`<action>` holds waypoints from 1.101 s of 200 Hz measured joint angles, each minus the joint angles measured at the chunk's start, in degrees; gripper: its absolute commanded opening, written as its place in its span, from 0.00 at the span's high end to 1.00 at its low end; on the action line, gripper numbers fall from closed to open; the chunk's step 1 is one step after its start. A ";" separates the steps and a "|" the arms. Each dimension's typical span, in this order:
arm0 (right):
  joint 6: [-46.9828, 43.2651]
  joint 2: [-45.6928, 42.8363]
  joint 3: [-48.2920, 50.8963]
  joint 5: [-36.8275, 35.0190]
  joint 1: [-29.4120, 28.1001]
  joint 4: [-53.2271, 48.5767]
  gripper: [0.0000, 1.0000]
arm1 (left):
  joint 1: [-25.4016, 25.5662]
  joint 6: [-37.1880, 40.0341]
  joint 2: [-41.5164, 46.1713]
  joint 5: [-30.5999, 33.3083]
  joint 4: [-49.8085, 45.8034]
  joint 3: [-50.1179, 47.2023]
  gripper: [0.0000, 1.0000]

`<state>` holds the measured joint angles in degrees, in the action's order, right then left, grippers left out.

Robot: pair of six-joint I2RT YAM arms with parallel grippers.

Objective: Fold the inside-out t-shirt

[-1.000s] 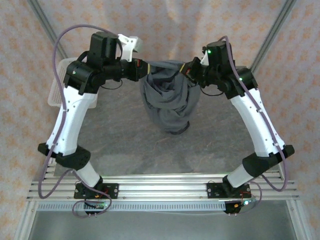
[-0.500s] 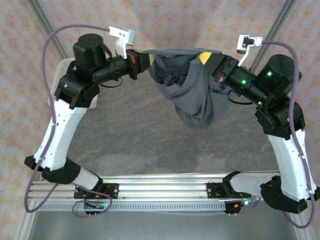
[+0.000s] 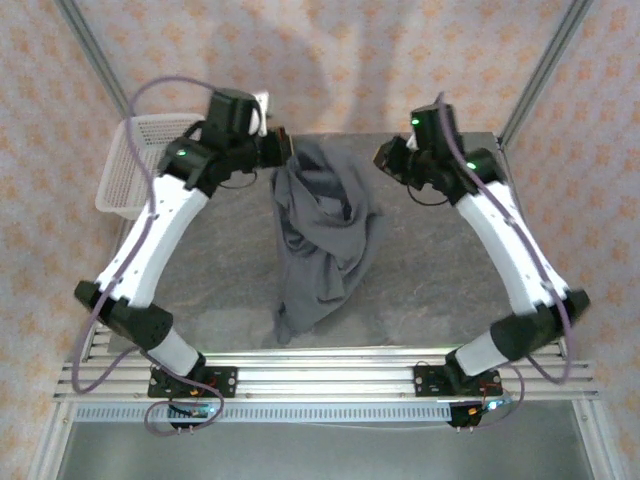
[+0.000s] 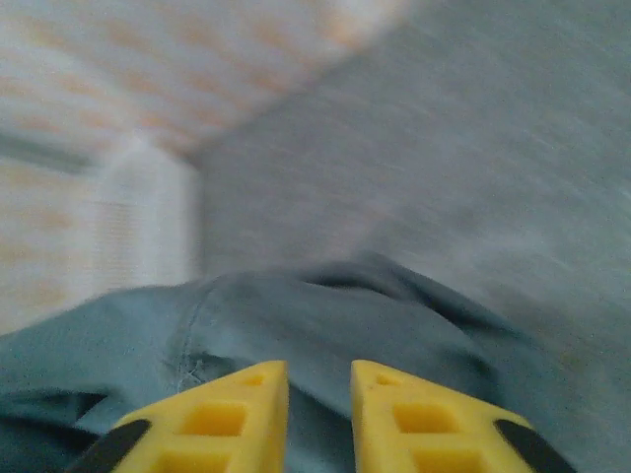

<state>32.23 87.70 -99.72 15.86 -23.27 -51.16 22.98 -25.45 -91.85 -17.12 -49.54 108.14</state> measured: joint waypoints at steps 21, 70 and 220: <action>-1.92 4.15 6.34 -5.44 -0.50 -1.64 0.29 | -0.76 -4.92 -1.68 -0.90 -0.35 -11.15 1.00; -14.73 -12.17 31.41 -7.67 -16.79 16.37 0.20 | -0.74 -8.63 -0.94 -1.07 -1.20 -11.63 1.00; -57.18 -3.13 41.16 -14.23 -27.58 49.48 0.10 | -0.92 -10.60 1.25 -3.80 -9.03 2.73 1.00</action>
<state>-24.95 84.58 -58.57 1.63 -50.85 -1.67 22.06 -36.05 -90.61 -20.93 -58.57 110.87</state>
